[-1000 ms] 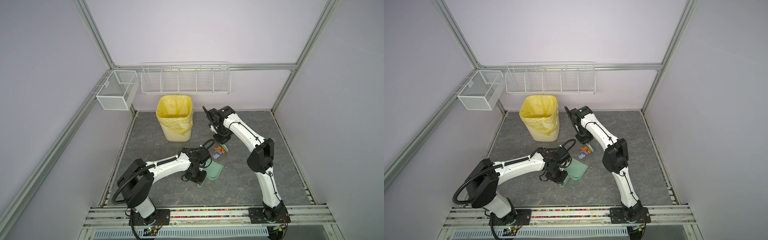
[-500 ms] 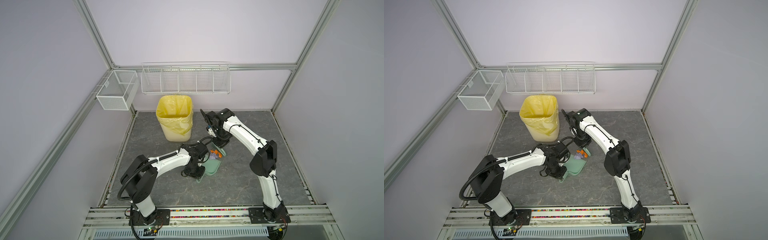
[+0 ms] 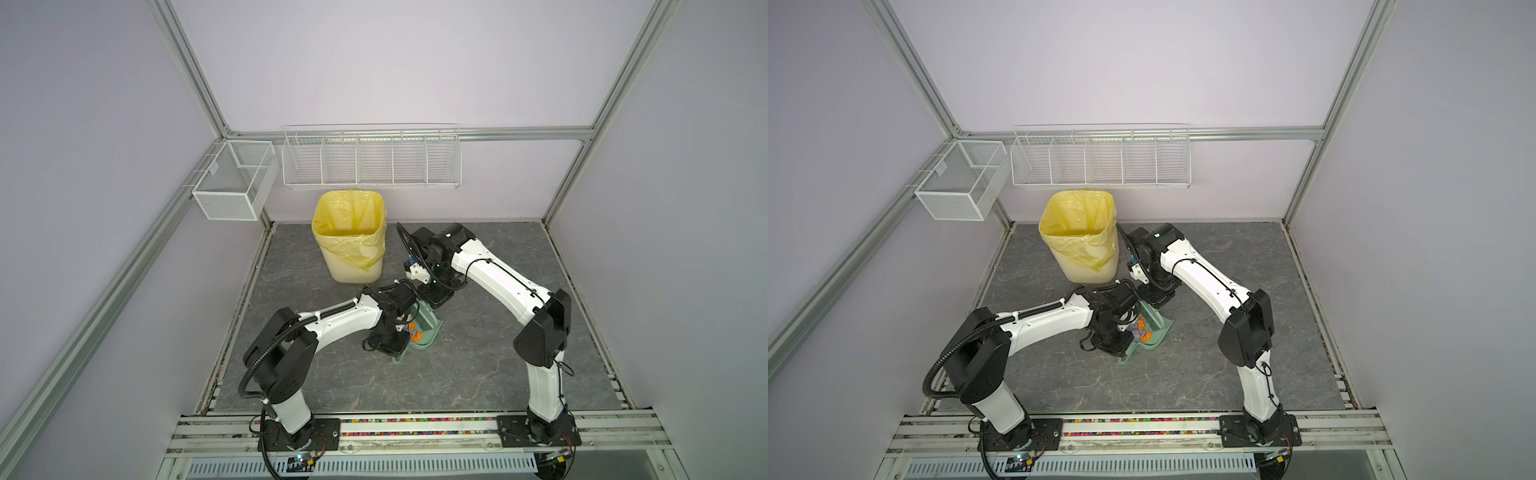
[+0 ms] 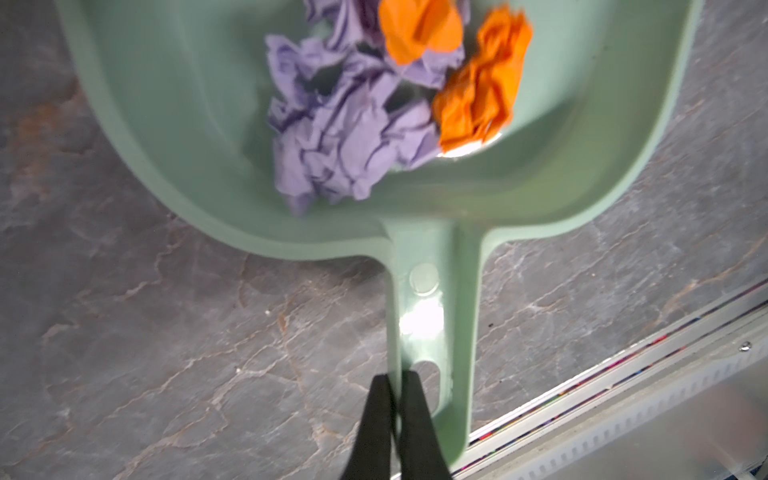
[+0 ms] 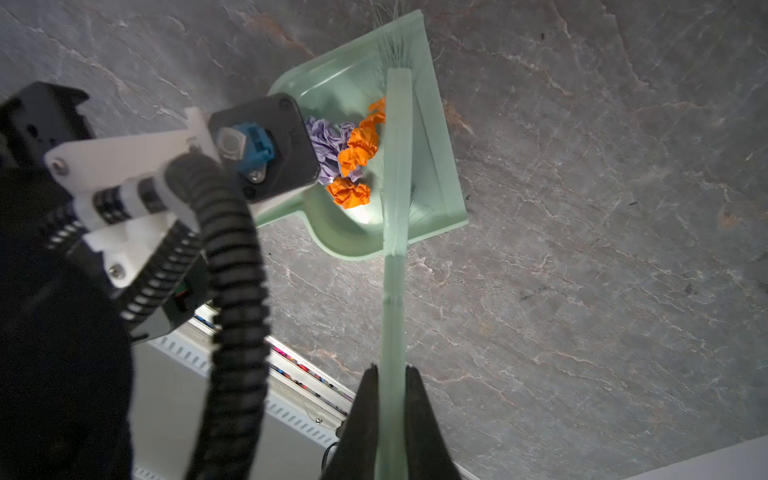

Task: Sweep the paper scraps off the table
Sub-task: 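Sweep the orange and purple scraps into the dustpan with the right gripper's brush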

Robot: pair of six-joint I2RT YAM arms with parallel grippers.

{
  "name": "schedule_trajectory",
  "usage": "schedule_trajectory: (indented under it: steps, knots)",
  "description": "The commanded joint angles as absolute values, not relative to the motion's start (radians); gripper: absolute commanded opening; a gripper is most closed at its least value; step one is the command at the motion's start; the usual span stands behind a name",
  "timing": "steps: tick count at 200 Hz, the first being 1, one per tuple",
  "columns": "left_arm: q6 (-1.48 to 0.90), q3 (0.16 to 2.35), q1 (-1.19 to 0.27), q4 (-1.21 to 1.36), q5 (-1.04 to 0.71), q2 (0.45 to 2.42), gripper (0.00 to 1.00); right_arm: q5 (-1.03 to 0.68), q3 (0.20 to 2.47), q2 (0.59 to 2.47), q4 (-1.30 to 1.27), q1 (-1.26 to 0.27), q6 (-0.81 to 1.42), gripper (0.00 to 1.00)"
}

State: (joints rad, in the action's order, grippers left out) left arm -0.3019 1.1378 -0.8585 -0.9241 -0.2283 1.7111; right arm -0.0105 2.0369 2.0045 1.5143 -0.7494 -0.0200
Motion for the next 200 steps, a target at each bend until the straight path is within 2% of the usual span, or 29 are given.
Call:
schedule_trajectory:
  steps: [1, 65, 137, 200]
  knots:
    - [-0.301, 1.171, -0.862, -0.92, -0.227, 1.725, 0.0, -0.138, 1.997, 1.954, 1.485, -0.79, -0.032, 0.07]
    - [-0.302, 1.154, -0.861, -0.916, -0.209, 1.708, 0.0, -0.112, 1.951, 1.875, 1.46, -0.784, 0.01, 0.07]
    - [-0.308, 1.147, -0.861, -0.919, -0.171, 1.656, 0.0, -0.026, 1.89, 1.822, 1.428, -0.704, 0.074, 0.07]
    - [-0.314, 1.124, -0.861, -0.931, -0.152, 1.611, 0.0, -0.028, 1.808, 1.735, 1.339, -0.653, 0.133, 0.07]
